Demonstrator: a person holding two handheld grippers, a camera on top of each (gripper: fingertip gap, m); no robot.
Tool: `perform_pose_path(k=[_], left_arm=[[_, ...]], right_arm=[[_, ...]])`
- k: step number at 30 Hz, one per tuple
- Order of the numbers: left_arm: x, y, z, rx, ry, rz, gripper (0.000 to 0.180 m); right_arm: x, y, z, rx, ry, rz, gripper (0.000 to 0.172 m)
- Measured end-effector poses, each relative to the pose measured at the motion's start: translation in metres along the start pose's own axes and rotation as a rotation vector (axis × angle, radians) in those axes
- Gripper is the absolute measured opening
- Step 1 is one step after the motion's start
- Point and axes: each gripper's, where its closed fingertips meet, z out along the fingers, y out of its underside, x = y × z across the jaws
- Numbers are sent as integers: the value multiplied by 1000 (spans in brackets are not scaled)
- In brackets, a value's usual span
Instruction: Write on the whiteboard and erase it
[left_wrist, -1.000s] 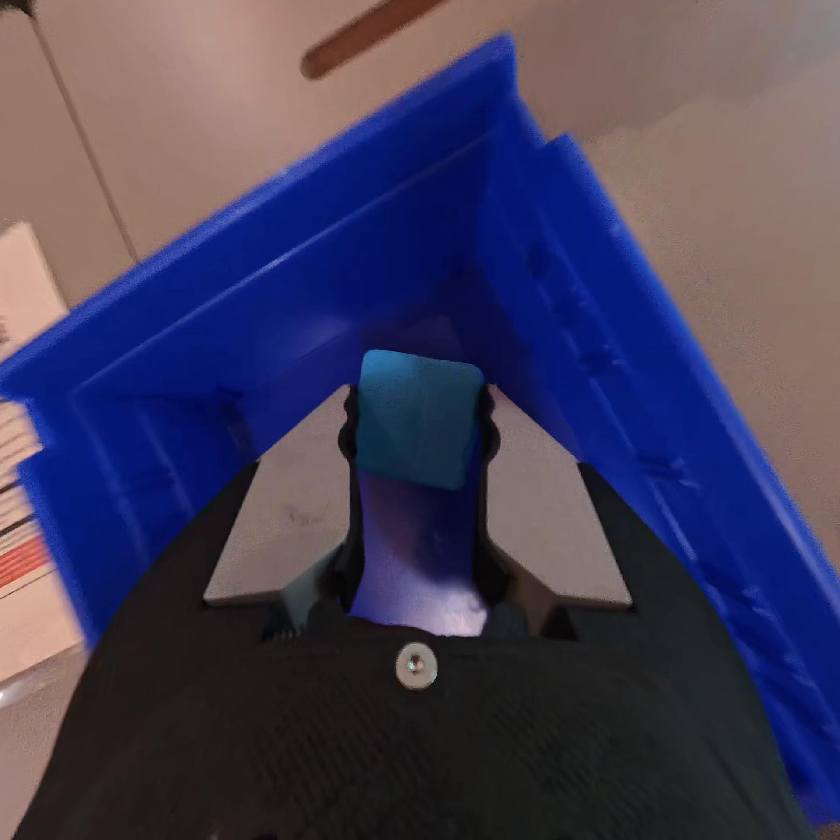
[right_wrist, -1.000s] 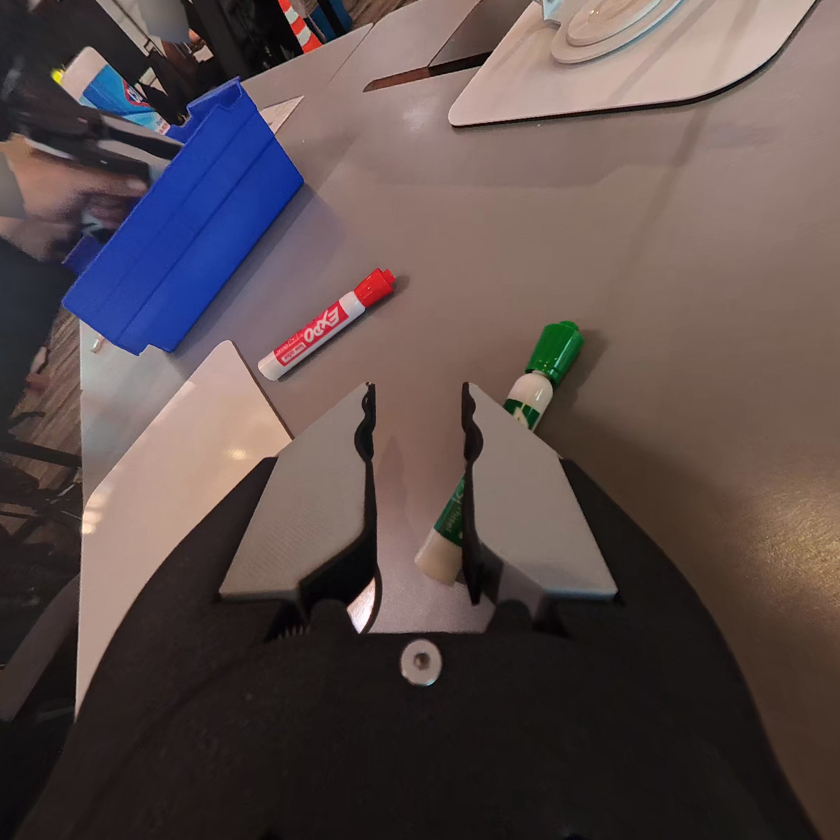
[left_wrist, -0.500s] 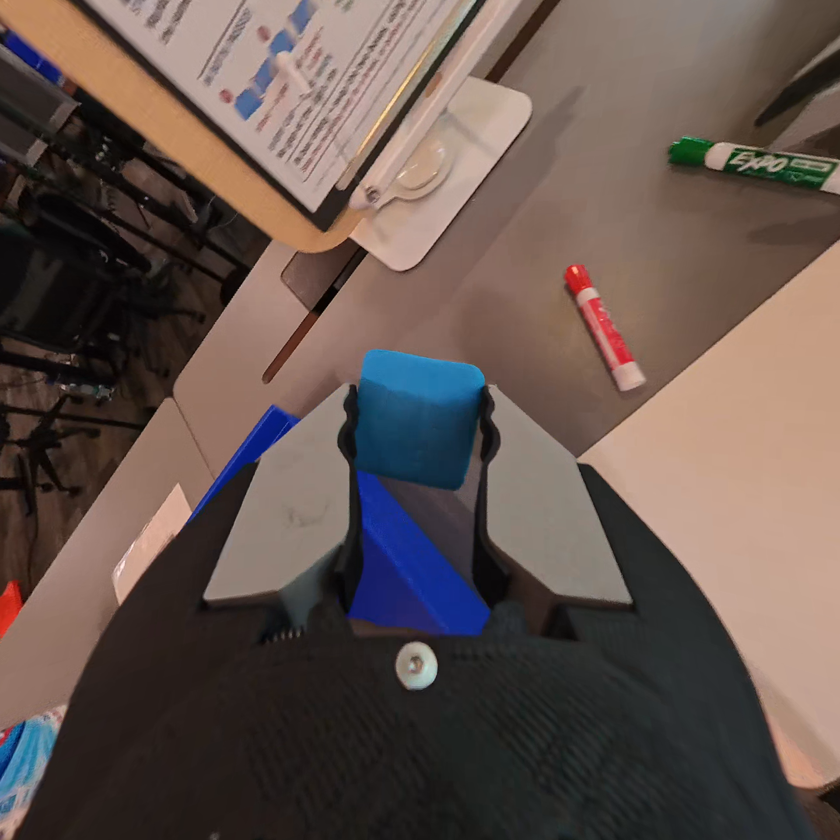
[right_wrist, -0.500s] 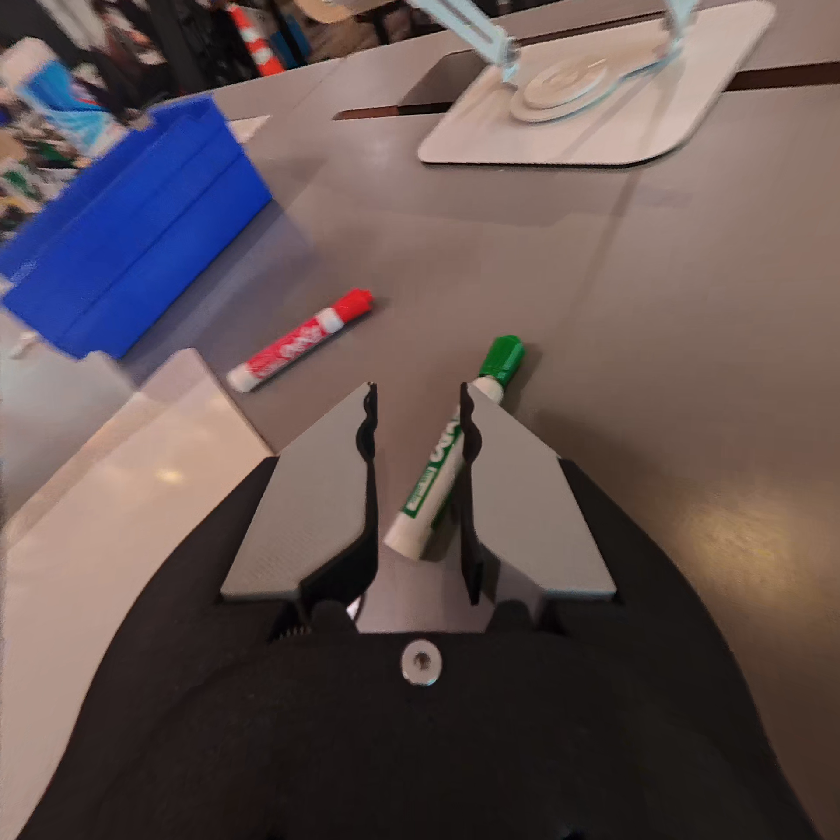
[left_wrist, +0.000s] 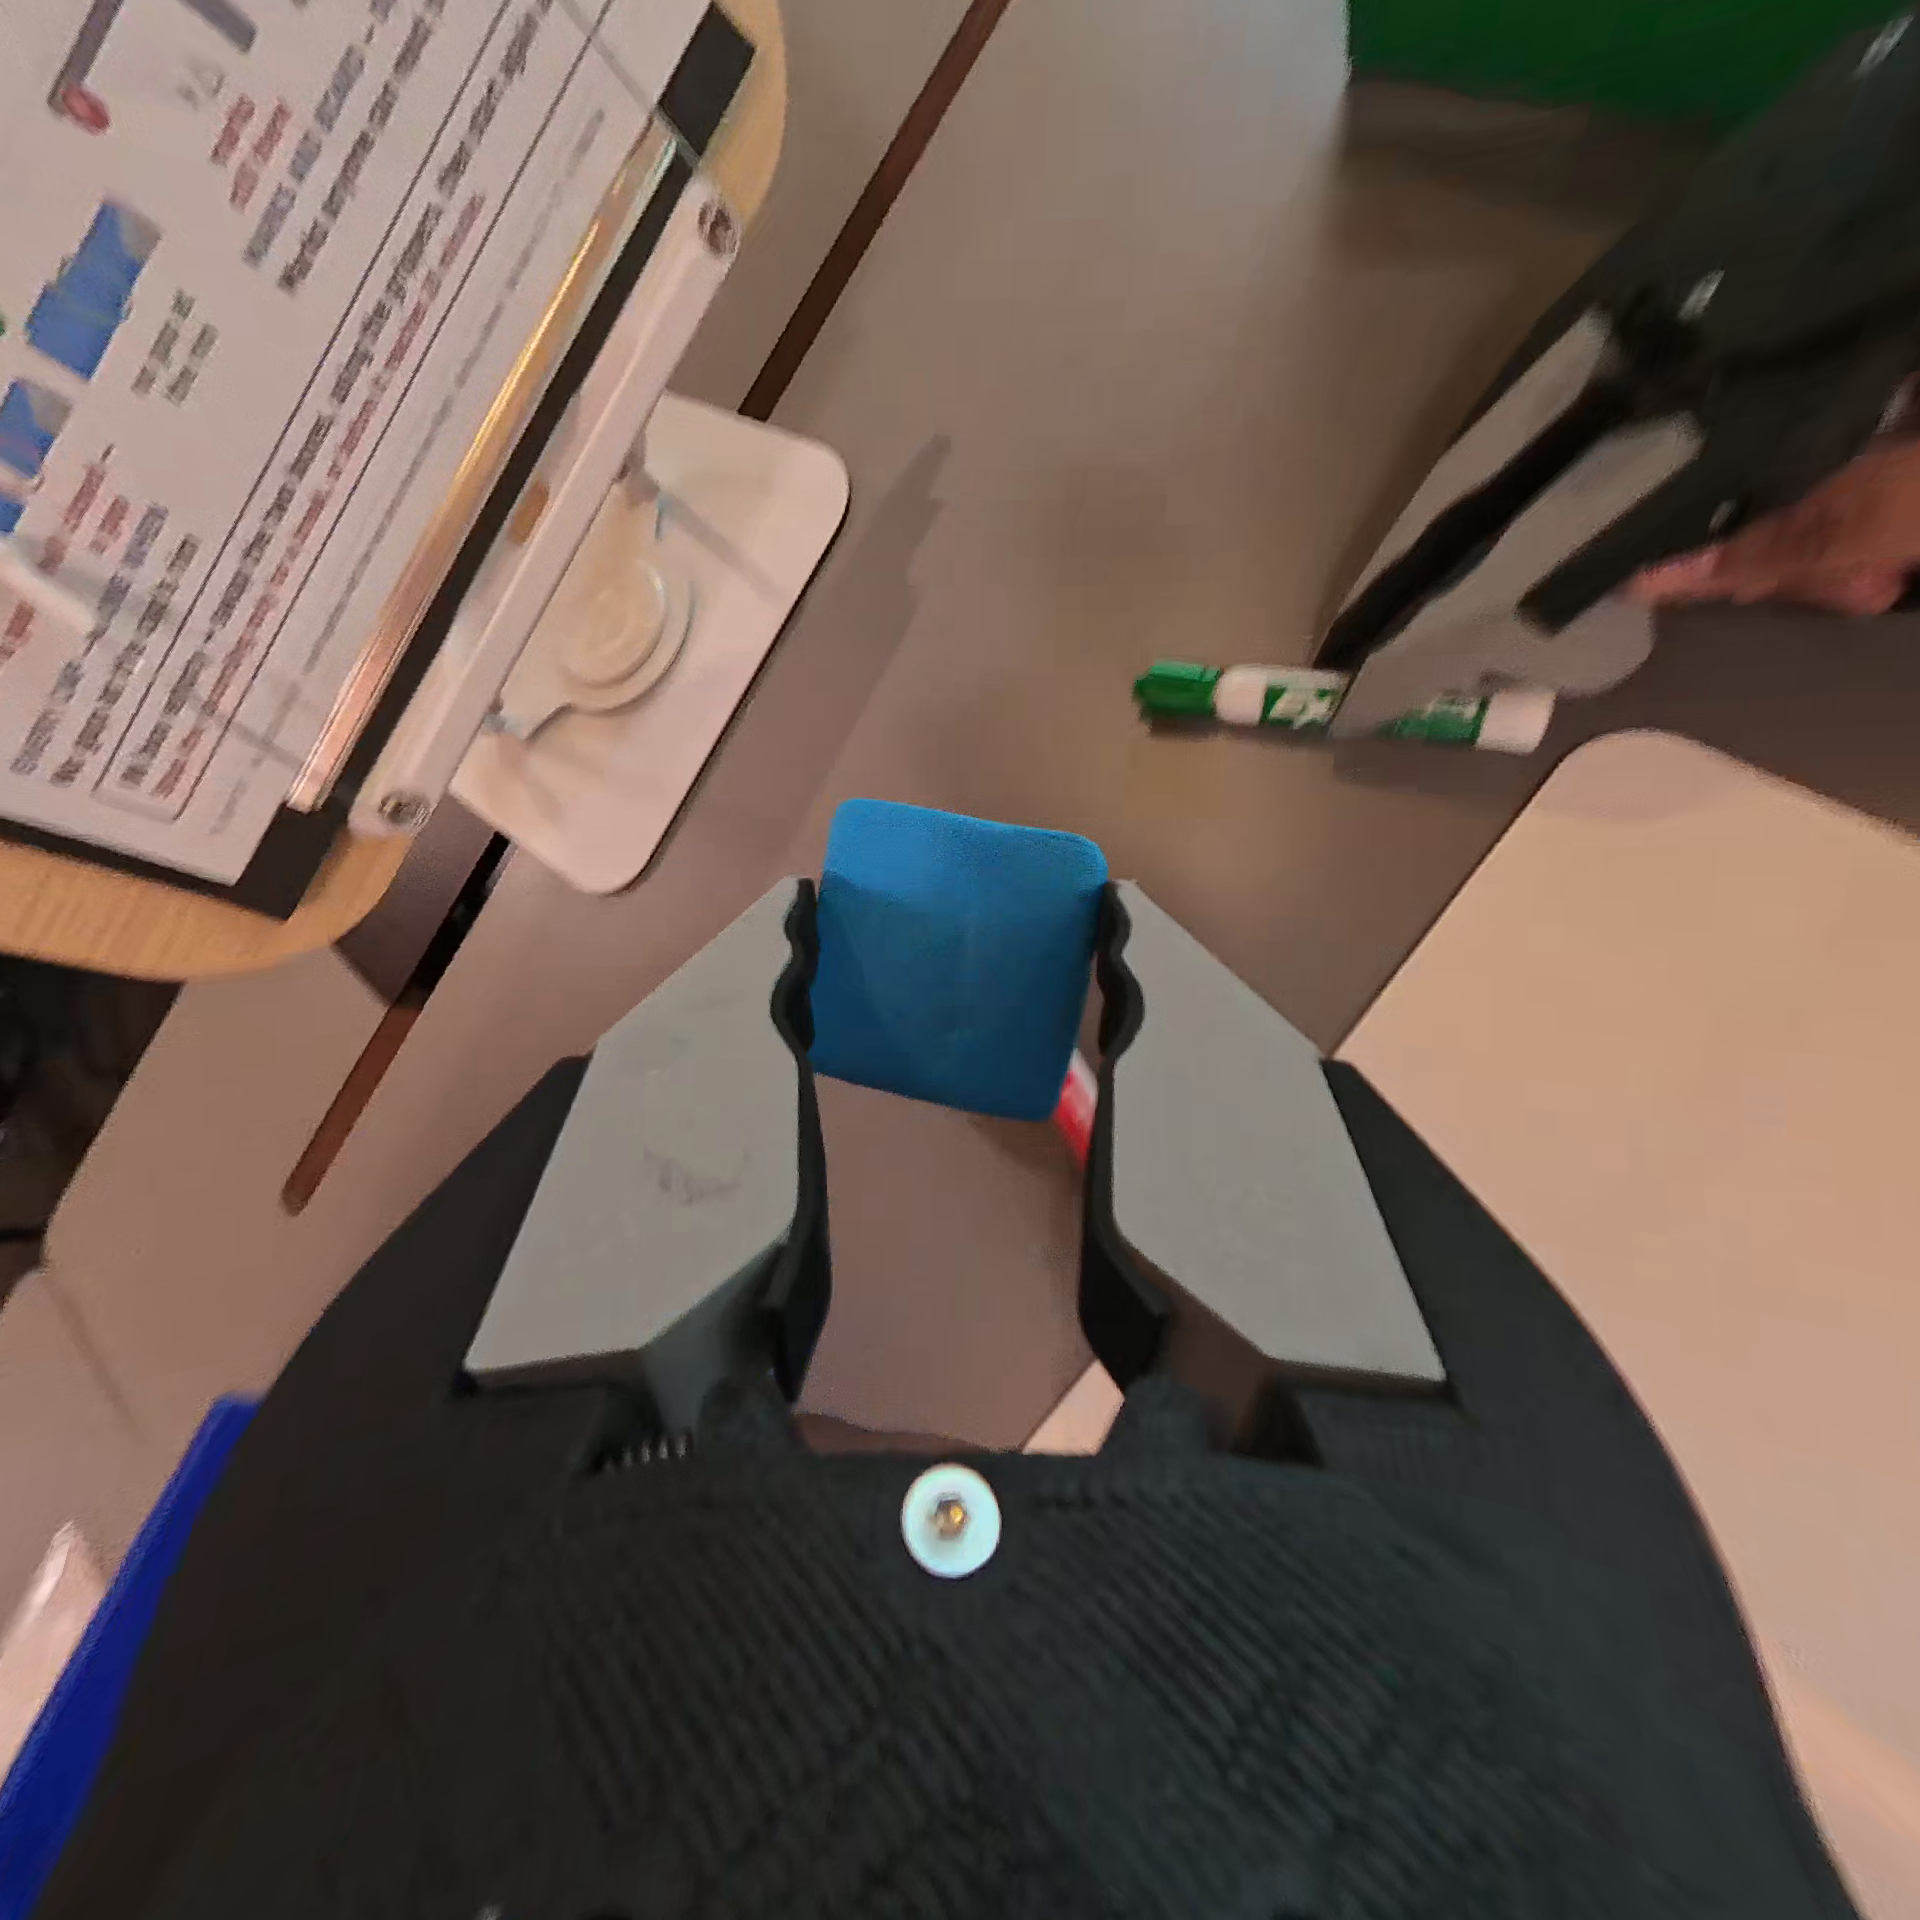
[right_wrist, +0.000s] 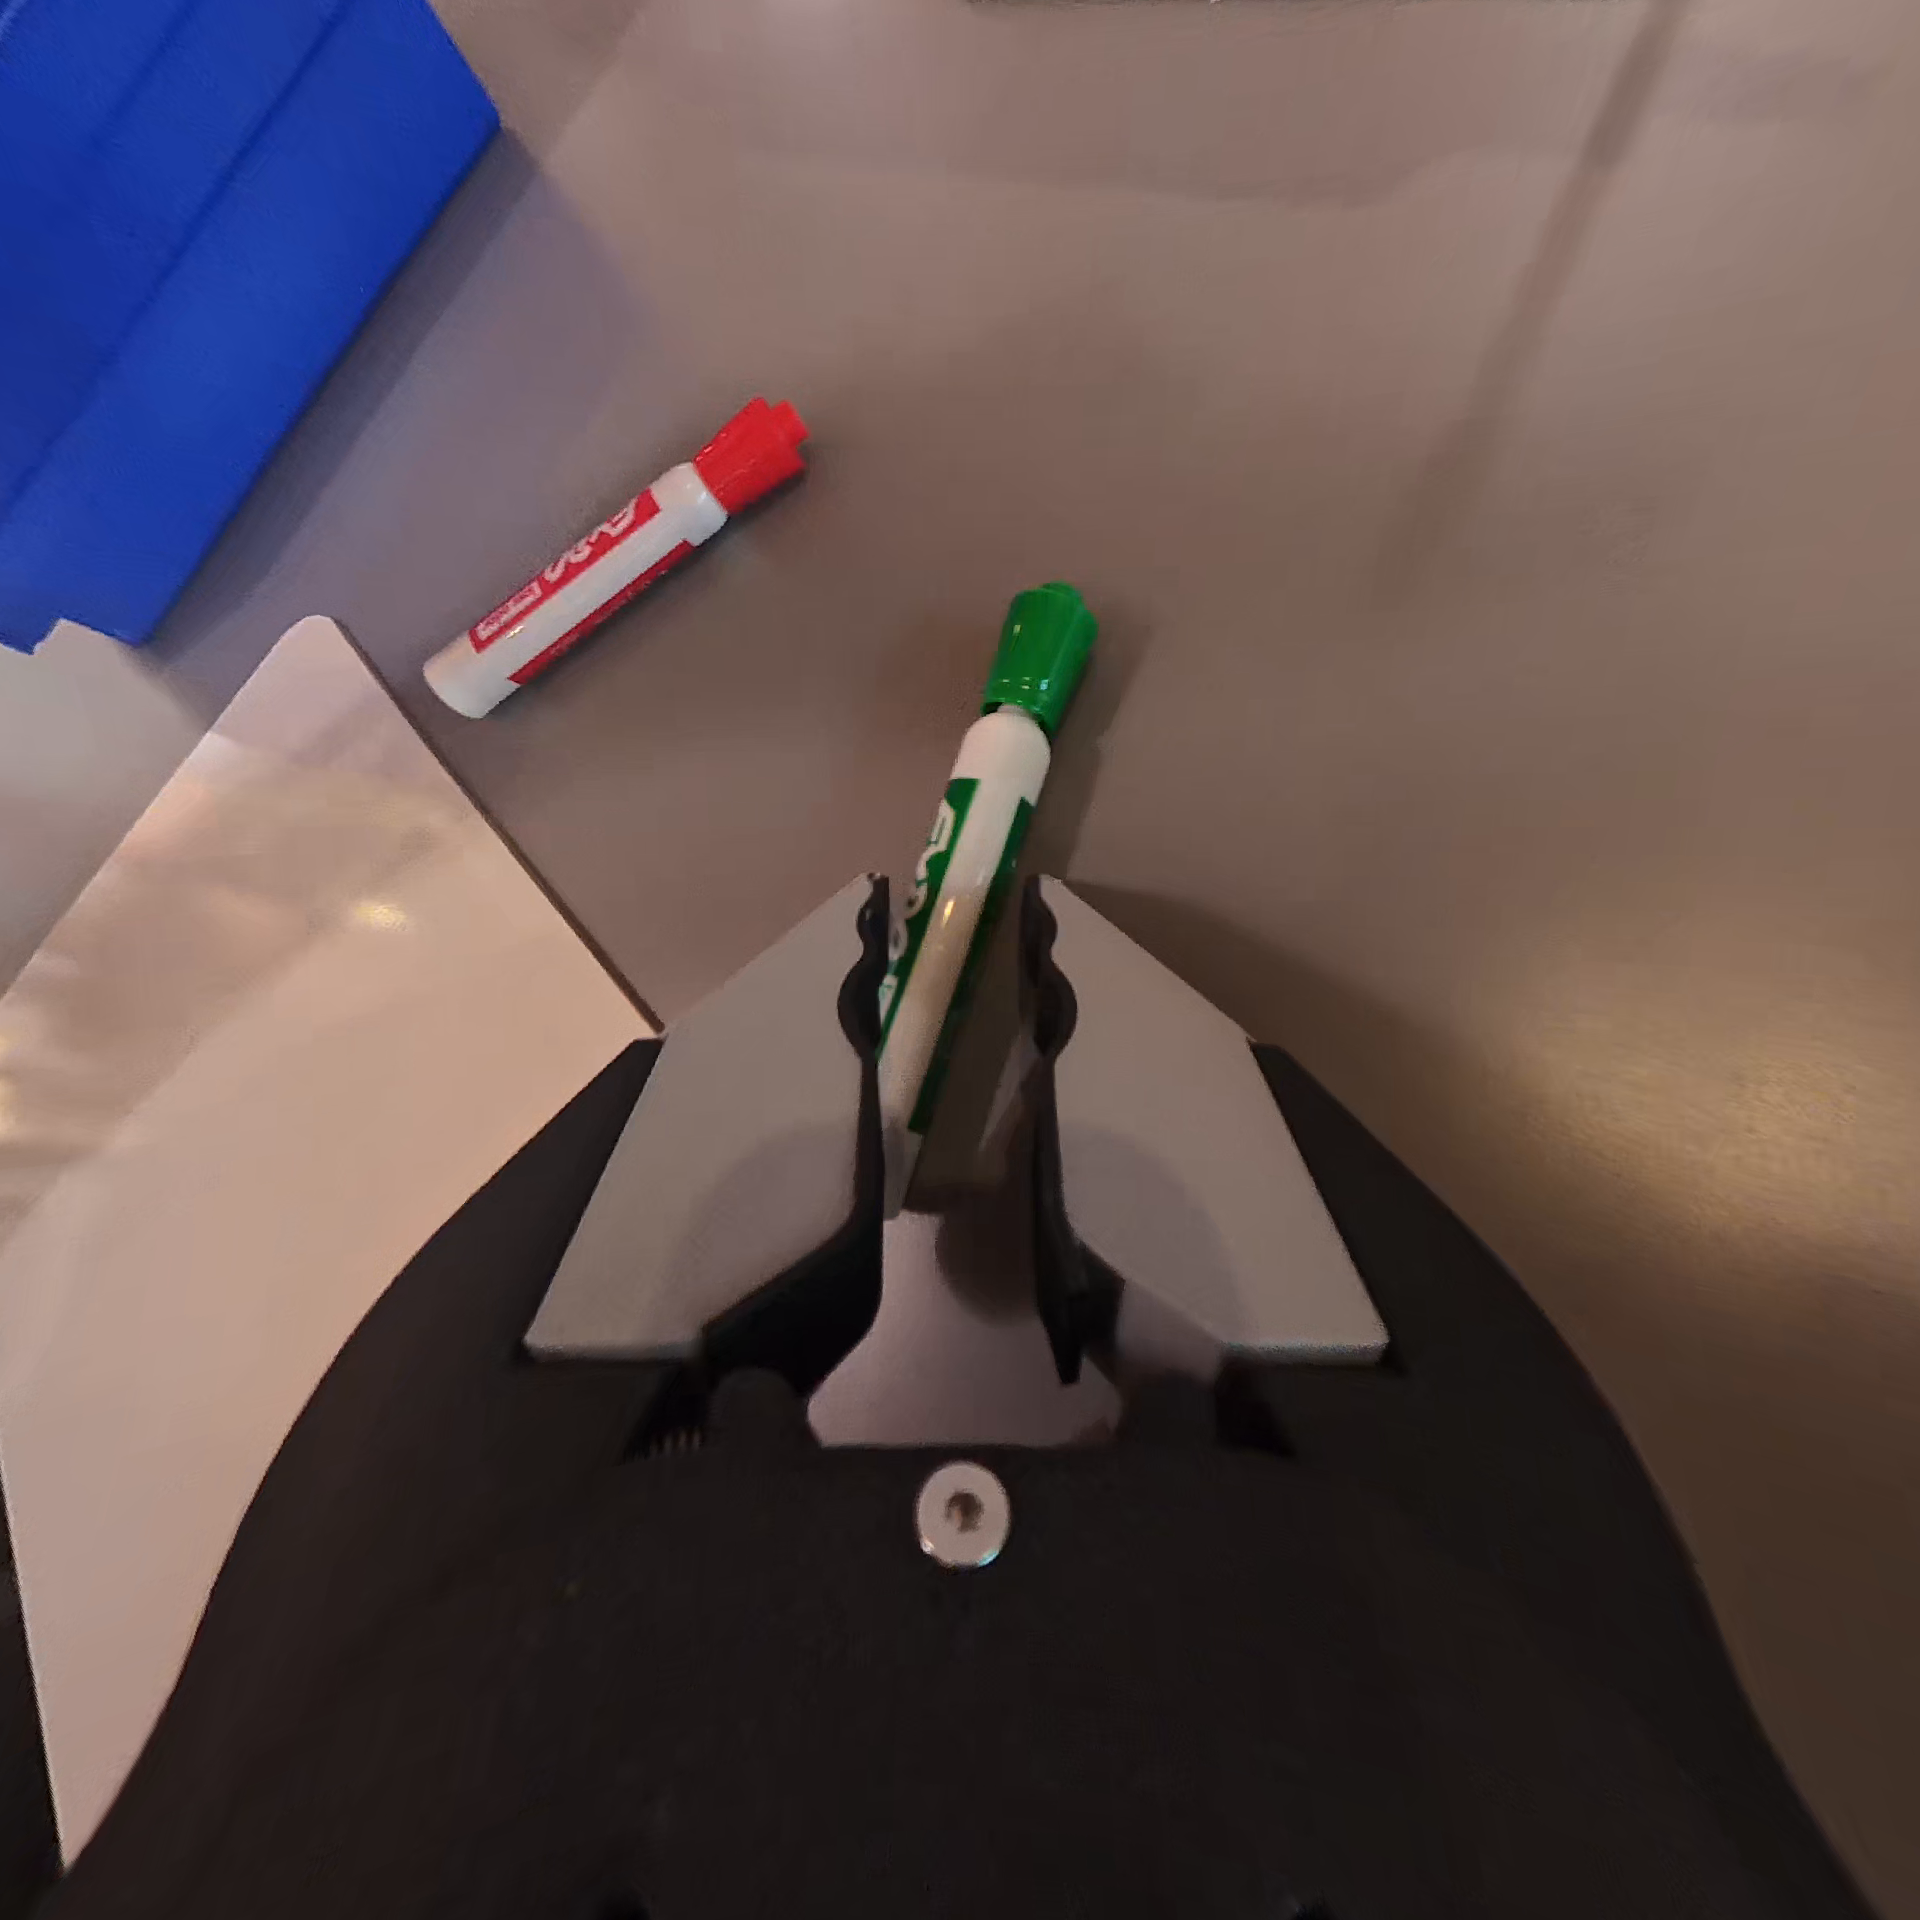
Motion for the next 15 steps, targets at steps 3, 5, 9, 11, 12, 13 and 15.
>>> perform_pose_path(k=[3, 5, 9, 11, 12, 13, 15], left_arm=[[21, -36, 30, 63, 83, -51, 52], [33, -55, 56, 71, 102, -61, 52], [41, -78, 111, 50, 130, -148, 52], [52, -83, 136, 33, 214, -222, 52], [59, -83, 148, 21, 254, -244, 52], [66, -82, 159, 3, 287, -252, 53], [75, -73, 181, -52, 293, -227, 53]], right_arm=[[-8, 1, 3, -4, -14, -19, 25], [-14, 1, 4, -8, -31, -43, 27], [-28, -7, -9, 41, -104, -106, 28], [-41, -12, -17, 72, -186, -132, 28], [-42, -14, -21, 83, -197, -145, 27], [-40, -15, -25, 94, -181, -154, 26], [-35, -18, -33, 106, -150, -174, 21]])
